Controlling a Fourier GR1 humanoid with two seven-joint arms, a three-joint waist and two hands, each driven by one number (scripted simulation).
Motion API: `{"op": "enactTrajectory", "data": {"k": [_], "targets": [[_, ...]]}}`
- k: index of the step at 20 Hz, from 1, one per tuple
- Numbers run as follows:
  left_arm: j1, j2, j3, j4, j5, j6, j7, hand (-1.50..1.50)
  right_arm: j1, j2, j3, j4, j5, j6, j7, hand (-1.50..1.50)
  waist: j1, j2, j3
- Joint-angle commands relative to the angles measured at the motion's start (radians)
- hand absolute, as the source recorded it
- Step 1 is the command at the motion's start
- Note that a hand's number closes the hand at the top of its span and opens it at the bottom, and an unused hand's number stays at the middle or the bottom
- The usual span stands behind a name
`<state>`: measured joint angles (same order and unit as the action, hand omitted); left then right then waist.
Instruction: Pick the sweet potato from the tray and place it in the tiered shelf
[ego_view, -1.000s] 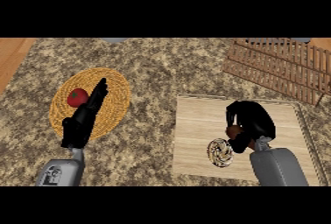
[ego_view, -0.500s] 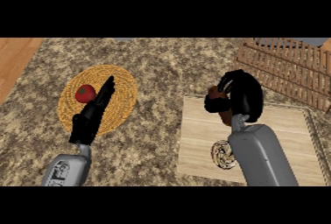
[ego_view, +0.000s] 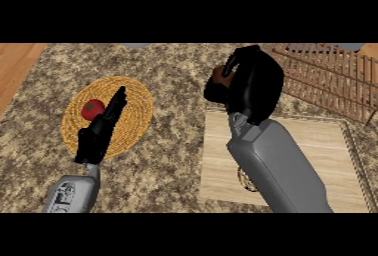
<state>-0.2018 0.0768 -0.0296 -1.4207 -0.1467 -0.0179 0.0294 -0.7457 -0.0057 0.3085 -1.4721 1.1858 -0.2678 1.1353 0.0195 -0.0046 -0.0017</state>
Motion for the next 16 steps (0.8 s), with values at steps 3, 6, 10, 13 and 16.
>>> {"op": "enactTrajectory", "data": {"k": [3,6,10,13,16], "targets": [[0.031,0.024,0.023,-0.033,0.021,-0.017,0.003,0.0,-0.162,0.005,-0.091,-0.005,0.168,0.115,0.214,1.5,-0.014,-0.002,0.001],[0.05,0.013,0.009,0.0,0.002,-0.009,-0.047,0.0,-0.192,0.005,-0.086,0.024,0.244,0.094,0.253,1.5,-0.012,0.001,0.0],[0.015,0.01,0.021,-0.017,0.017,-0.008,0.027,0.0,-0.276,-0.008,-0.189,0.006,0.292,0.215,0.189,1.5,-0.02,0.001,0.001],[0.076,-0.006,-0.014,-0.07,0.004,-0.007,0.001,0.0,-0.29,-0.038,-0.268,0.031,0.284,0.225,0.137,1.5,-0.013,0.001,0.001],[0.077,-0.013,-0.005,-0.05,0.008,-0.001,-0.018,0.0,-0.333,-0.009,-0.286,0.035,0.343,0.221,0.146,1.5,-0.013,0.002,0.001]]}}
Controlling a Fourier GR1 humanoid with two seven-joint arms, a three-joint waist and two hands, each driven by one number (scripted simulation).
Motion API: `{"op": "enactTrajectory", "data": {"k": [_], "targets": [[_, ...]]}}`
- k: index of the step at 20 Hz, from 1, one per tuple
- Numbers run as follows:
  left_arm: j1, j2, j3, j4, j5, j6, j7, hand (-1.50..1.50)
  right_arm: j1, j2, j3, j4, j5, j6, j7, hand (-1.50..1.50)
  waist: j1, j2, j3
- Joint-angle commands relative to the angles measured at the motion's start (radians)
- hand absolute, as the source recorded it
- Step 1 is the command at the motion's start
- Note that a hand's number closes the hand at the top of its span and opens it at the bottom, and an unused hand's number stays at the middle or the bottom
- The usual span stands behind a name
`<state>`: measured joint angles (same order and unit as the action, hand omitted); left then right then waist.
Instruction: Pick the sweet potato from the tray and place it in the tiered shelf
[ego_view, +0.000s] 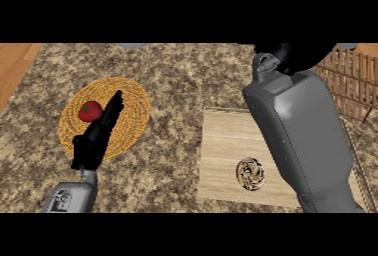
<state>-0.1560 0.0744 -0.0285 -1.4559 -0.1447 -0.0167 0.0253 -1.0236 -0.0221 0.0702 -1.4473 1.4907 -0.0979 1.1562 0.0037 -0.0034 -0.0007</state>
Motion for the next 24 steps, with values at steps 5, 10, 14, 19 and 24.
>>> {"op": "enactTrajectory", "data": {"k": [5,10,14,19,24], "targets": [[-0.029,-0.003,-0.002,-0.015,-0.016,0.012,0.038,0.0,-0.081,-0.066,-0.134,0.028,0.044,0.072,0.051,1.5,-0.001,0.001,0.0],[-0.034,0.0,0.005,-0.028,0.001,-0.005,0.048,0.0,-0.101,-0.092,-0.161,0.069,0.081,0.055,0.01,1.5,0.002,0.002,0.0],[0.006,-0.036,-0.03,-0.007,-0.044,0.036,-0.004,0.0,-0.1,-0.145,-0.194,0.127,0.068,0.032,-0.072,1.5,0.005,0.003,0.0],[0.029,-0.005,-0.008,-0.03,-0.011,-0.009,-0.001,0.0,-0.129,-0.217,-0.212,0.203,0.09,0.032,-0.119,1.5,0.006,0.003,0.0],[-0.071,-0.018,0.006,-0.015,-0.001,-0.002,0.078,0.0,-0.138,-0.279,-0.255,0.35,0.069,-0.069,-0.19,1.5,0.006,0.005,0.001]]}}
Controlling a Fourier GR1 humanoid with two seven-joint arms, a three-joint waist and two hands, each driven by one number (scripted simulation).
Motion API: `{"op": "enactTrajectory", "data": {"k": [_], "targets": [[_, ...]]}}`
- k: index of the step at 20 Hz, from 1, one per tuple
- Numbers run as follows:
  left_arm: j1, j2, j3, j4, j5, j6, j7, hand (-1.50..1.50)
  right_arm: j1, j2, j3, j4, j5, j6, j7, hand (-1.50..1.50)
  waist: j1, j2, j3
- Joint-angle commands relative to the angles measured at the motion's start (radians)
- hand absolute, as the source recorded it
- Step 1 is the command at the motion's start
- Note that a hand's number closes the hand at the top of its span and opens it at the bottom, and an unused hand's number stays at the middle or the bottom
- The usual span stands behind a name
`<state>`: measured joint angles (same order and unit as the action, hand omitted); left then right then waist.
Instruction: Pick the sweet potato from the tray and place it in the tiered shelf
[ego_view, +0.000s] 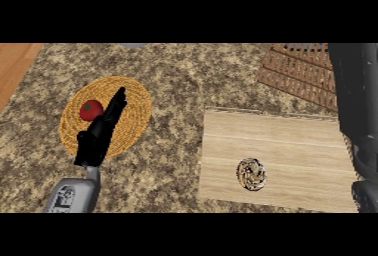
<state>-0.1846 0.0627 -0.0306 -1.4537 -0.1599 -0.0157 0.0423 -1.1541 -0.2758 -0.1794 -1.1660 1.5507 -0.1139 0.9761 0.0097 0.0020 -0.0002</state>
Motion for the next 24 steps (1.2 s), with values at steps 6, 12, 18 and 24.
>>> {"op": "enactTrajectory", "data": {"k": [6,12,18,24], "targets": [[-0.027,0.018,0.024,0.023,0.019,-0.026,-0.02,0.0,-0.004,-0.083,-0.034,0.263,-0.017,-0.278,-0.149,1.5,0.01,0.005,0.0],[-0.025,0.033,0.044,0.048,0.021,-0.027,-0.035,0.0,0.054,-0.067,-0.132,0.222,-0.187,-0.496,-0.23,1.5,0.003,0.004,0.001],[0.033,-0.037,-0.048,-0.052,-0.034,0.017,0.018,0.0,0.054,-0.128,-0.176,0.383,-0.296,-0.645,-0.393,1.5,0.014,0.004,0.001],[0.066,-0.026,-0.018,-0.008,-0.028,0.021,-0.055,0.0,0.044,-0.154,-0.181,0.408,-0.362,-0.642,-0.435,1.5,0.004,0.001,0.0]]}}
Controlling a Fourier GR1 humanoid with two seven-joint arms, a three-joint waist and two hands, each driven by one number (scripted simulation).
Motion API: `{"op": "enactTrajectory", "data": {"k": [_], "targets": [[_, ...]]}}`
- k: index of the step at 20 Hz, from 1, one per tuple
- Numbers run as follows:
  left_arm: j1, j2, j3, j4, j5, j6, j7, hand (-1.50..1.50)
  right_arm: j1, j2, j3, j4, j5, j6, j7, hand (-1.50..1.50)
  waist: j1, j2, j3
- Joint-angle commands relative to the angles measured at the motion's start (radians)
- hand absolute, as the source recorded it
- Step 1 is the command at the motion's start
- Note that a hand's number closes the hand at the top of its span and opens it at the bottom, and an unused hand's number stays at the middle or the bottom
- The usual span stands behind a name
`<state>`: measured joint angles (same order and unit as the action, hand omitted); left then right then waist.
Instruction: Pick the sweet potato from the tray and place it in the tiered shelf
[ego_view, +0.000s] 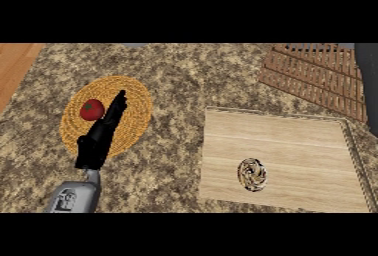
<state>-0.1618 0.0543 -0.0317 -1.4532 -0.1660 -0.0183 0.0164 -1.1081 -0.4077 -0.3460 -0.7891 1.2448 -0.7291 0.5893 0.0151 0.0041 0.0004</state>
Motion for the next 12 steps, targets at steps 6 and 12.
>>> {"op": "enactTrajectory", "data": {"k": [6,12], "targets": [[-0.021,0.011,0.023,0.064,-0.001,-0.001,-0.046,0.0,0.064,-0.068,-0.012,0.081,0.229,0.025,0.299,-1.5,-0.011,-0.001,-0.001],[-0.025,0.006,0.021,0.036,-0.002,0.004,0.006,0.0,0.081,-0.014,-0.001,-0.097,0.172,0.058,0.322,-1.5,-0.014,-0.005,-0.001]]}}
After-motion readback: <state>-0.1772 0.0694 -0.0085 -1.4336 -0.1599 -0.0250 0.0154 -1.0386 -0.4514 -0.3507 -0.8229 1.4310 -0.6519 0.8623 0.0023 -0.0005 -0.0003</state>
